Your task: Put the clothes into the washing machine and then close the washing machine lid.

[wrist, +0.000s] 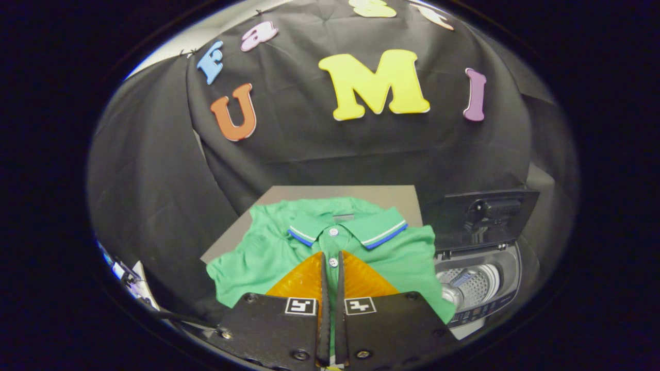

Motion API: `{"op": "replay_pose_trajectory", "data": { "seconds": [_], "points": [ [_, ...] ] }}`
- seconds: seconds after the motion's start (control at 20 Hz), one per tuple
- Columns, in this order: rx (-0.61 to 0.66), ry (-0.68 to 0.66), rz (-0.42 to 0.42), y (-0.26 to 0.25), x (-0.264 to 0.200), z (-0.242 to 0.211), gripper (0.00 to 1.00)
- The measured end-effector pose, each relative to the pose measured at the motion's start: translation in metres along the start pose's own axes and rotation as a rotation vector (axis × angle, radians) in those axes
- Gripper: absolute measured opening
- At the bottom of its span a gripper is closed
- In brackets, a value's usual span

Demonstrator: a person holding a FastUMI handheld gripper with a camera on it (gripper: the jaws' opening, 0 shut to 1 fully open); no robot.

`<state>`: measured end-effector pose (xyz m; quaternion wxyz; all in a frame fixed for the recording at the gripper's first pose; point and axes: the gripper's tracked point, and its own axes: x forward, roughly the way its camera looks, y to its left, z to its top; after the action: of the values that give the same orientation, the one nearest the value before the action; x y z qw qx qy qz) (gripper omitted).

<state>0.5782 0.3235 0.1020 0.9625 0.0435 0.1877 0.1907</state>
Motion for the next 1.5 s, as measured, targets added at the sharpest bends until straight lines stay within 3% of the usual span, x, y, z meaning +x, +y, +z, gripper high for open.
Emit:
{"op": "replay_pose_trajectory", "data": {
  "seconds": [0.45, 0.85, 1.15, 1.5],
  "points": [
    [-0.02, -0.18, -0.003, -0.013, -0.038, 0.036, 0.07],
    [0.0, -0.292, -0.085, -0.046, -0.057, 0.063, 0.07],
    [0.011, -0.322, -0.124, -0.077, -0.058, 0.077, 0.07],
    [0.026, -0.268, -0.145, -0.112, -0.044, 0.07, 0.07]
  ]
}}
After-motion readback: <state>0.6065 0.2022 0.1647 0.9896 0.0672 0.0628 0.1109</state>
